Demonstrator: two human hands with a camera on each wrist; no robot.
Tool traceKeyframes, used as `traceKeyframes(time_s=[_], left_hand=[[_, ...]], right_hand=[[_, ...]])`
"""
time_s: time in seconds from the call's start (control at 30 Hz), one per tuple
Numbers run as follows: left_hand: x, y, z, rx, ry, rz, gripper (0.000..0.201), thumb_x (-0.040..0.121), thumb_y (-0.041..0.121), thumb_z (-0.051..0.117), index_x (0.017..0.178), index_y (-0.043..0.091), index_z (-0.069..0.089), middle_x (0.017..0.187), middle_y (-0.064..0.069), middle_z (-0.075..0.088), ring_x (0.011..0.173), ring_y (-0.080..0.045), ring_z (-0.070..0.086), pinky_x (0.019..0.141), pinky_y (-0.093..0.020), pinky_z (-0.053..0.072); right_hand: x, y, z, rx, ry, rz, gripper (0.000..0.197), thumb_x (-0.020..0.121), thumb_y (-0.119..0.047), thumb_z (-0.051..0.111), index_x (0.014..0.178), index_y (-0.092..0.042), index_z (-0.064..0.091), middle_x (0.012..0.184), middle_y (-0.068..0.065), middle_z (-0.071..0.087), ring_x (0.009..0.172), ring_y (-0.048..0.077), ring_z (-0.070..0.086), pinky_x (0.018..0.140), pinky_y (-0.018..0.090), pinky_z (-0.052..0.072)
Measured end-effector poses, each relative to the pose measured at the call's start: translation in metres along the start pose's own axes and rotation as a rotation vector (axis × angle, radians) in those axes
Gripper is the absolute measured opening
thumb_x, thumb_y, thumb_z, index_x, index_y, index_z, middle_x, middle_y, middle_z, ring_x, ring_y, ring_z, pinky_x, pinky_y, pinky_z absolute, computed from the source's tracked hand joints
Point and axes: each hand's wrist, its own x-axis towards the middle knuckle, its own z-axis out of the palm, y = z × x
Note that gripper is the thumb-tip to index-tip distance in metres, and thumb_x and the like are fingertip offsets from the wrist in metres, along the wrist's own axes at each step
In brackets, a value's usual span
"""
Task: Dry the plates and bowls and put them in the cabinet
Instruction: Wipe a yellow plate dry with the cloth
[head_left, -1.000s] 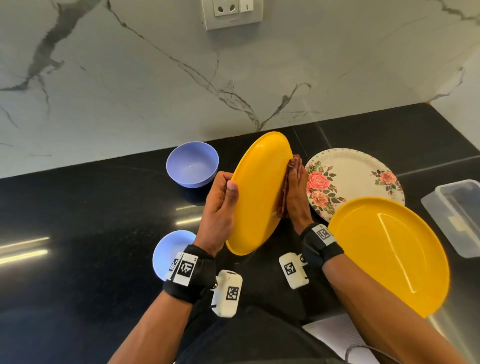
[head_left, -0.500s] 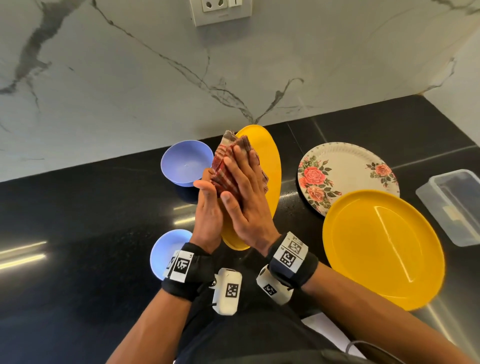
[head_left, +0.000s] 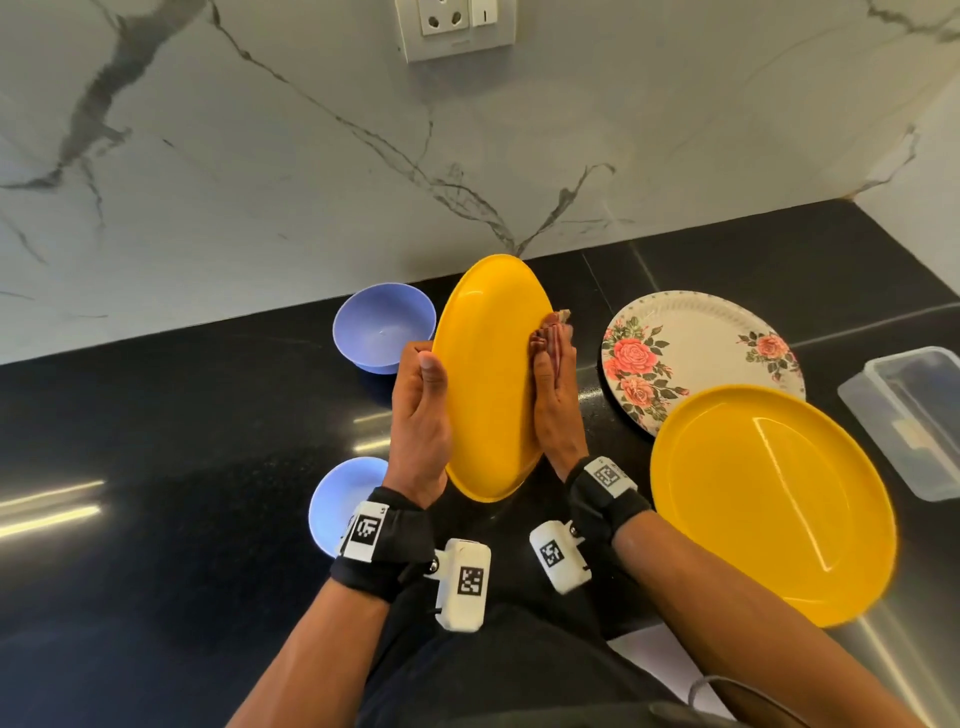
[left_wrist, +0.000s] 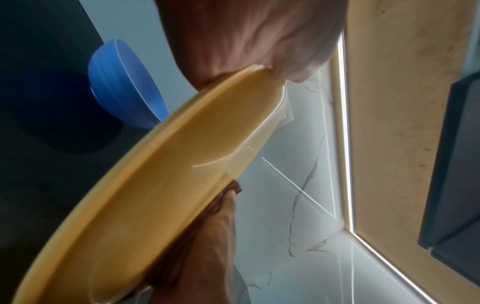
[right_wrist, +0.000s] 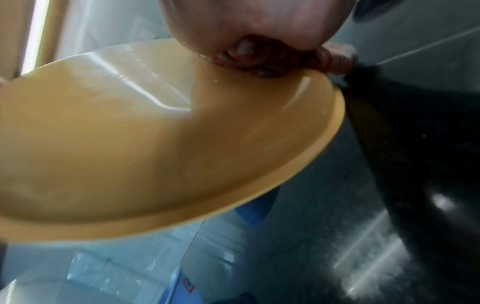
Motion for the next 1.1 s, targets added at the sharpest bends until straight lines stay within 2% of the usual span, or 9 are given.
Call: traceKeyframes(time_s=[0.13,0.3,0.43,0.5,0.63,0.73,0.83,0.97,1.1], left_hand=[[-0.002,0.002,0.001,0.024,-0.001,0.018,0.060,0.084,0.075,0.045,0.103,0.018,0.047,0.102,0.018,0.065,0.091,-0.003,0.065,0.077,-0.024,0.056],[-0.002,0.000,0.002,0.023,-0.014,0.030,0.059,0.083,0.076,0.046,0.105,0.020,0.046,0.104,0.020,0.066,0.093,-0.002,0.066,0.077,-0.023,0.057],[0.000,-0.001,0.005,0.025,0.007,-0.028,0.068,0.076,0.084,0.052,0.107,0.025,0.048,0.110,0.015,0.066,0.099,-0.009,0.067,0.081,-0.028,0.058],[0.002,0.001,0.006,0.027,0.006,-0.016,0.063,0.080,0.081,0.049,0.108,0.024,0.050,0.110,0.011,0.066,0.101,-0.010,0.067,0.084,-0.029,0.057],[-0.003,0.012,0.011,0.042,0.001,0.034,0.066,0.087,0.059,0.024,0.113,0.002,0.045,0.098,0.000,0.063,0.087,0.005,0.067,0.080,-0.015,0.053],[-0.003,0.008,0.009,-0.085,0.024,-0.092,0.084,0.082,0.079,0.021,0.123,0.015,0.056,0.115,0.003,0.071,0.111,-0.004,0.067,0.101,-0.026,0.052],[-0.001,0.007,0.007,-0.223,0.034,-0.156,0.088,0.080,0.087,0.027,0.137,0.024,0.051,0.143,-0.003,0.059,0.136,-0.021,0.054,0.114,-0.036,0.042],[-0.001,0.009,0.012,-0.081,0.061,-0.089,0.076,0.082,0.080,0.022,0.117,0.021,0.055,0.119,0.002,0.069,0.114,-0.010,0.067,0.094,-0.023,0.053],[-0.002,0.004,0.006,-0.086,0.056,-0.078,0.074,0.078,0.073,0.040,0.127,0.018,0.049,0.127,-0.003,0.064,0.113,-0.011,0.068,0.090,-0.025,0.057]], right_hand=[[0.004,0.000,-0.011,0.108,0.018,0.122,0.059,0.107,-0.044,0.036,0.160,-0.026,0.016,0.165,-0.001,0.024,0.146,0.012,0.029,0.123,0.050,0.024],[0.001,-0.004,-0.009,0.116,0.032,0.173,0.071,0.095,-0.061,0.038,0.157,-0.032,0.020,0.159,-0.001,0.035,0.143,0.019,0.039,0.120,0.055,0.029],[-0.022,-0.021,0.009,0.031,0.009,-0.054,0.065,0.091,-0.076,0.036,0.150,-0.053,0.018,0.157,-0.014,0.030,0.141,0.009,0.038,0.117,0.057,0.033],[-0.036,-0.034,0.019,0.004,-0.047,-0.179,0.061,0.096,-0.070,0.036,0.151,-0.056,0.014,0.164,-0.015,0.021,0.150,0.014,0.027,0.118,0.060,0.029],[-0.060,-0.056,0.026,-0.154,-0.193,-0.506,0.063,0.106,-0.051,0.028,0.159,-0.018,0.020,0.169,0.005,0.010,0.157,0.026,0.004,0.123,0.060,0.010],[-0.069,-0.062,0.027,-0.295,-0.267,-0.662,0.062,0.107,-0.042,0.029,0.156,-0.003,0.026,0.168,0.015,0.013,0.156,0.033,0.002,0.123,0.061,0.008],[-0.070,-0.063,0.028,-0.291,-0.259,-0.639,0.058,0.105,-0.032,0.037,0.155,-0.005,0.030,0.167,0.010,0.016,0.157,0.029,0.003,0.124,0.060,0.009],[-0.064,-0.055,0.028,-0.231,-0.199,-0.588,0.055,0.104,-0.027,0.041,0.155,-0.006,0.032,0.167,0.010,0.018,0.157,0.024,0.005,0.125,0.058,0.010],[-0.057,-0.029,0.023,-0.151,-0.098,-0.429,0.052,0.106,-0.043,0.035,0.156,-0.029,0.027,0.167,-0.015,0.016,0.156,0.016,0.008,0.125,0.056,0.011]])
